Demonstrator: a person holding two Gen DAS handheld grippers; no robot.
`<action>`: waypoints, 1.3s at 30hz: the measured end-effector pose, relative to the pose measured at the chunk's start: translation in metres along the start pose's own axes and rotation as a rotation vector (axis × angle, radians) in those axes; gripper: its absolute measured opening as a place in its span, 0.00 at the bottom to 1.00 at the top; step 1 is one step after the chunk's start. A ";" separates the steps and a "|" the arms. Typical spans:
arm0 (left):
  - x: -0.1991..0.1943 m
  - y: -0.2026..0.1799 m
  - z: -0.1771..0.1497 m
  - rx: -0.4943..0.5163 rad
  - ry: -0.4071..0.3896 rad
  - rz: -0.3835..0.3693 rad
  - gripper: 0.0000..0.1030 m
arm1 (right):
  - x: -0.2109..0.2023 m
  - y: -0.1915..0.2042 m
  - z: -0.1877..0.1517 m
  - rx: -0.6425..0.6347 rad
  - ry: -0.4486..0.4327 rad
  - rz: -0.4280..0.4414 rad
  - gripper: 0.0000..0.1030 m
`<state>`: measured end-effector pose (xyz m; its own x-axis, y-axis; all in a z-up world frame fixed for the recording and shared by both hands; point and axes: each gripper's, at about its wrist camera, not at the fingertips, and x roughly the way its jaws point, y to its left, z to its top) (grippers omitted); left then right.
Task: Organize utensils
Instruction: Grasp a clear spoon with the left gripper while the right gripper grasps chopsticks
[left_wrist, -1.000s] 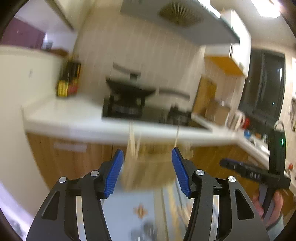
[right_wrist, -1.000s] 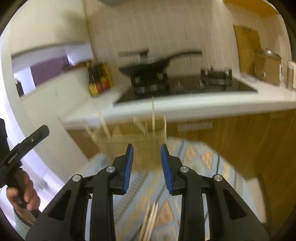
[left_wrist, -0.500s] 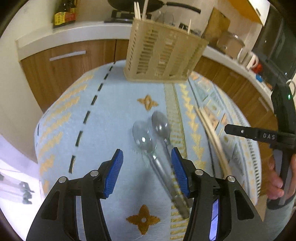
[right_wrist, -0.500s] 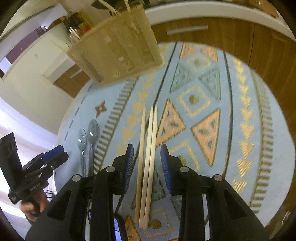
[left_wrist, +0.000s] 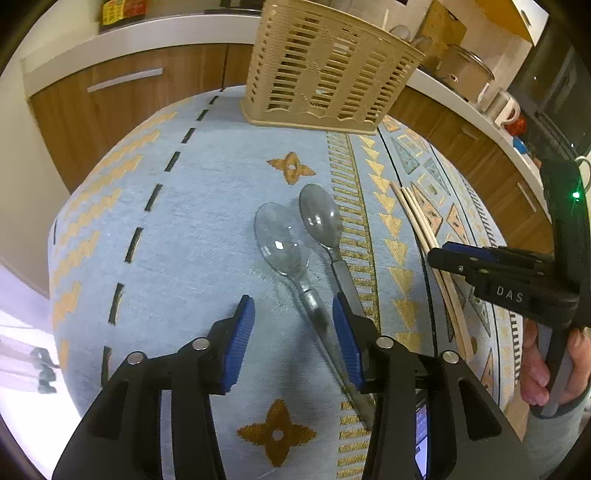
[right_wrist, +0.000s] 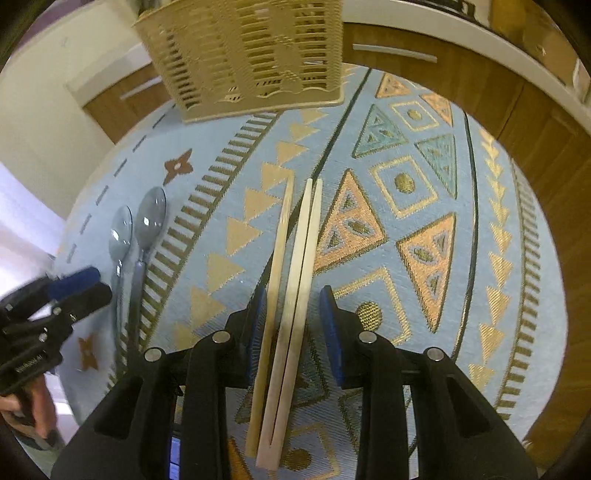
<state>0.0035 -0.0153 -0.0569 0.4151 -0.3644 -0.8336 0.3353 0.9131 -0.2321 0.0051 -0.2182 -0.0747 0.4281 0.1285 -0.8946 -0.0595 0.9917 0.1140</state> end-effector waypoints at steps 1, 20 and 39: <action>0.001 -0.004 0.001 0.017 0.004 0.021 0.42 | 0.001 0.002 0.001 -0.011 0.005 -0.007 0.26; 0.006 -0.017 0.005 0.251 0.043 0.139 0.20 | 0.000 -0.015 0.011 0.015 0.103 0.112 0.19; 0.001 0.006 0.009 0.131 0.037 0.003 0.20 | 0.000 -0.025 0.007 0.062 0.095 0.151 0.09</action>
<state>0.0137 -0.0117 -0.0547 0.3853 -0.3522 -0.8530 0.4427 0.8815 -0.1640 0.0126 -0.2428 -0.0741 0.3312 0.2777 -0.9018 -0.0599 0.9600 0.2736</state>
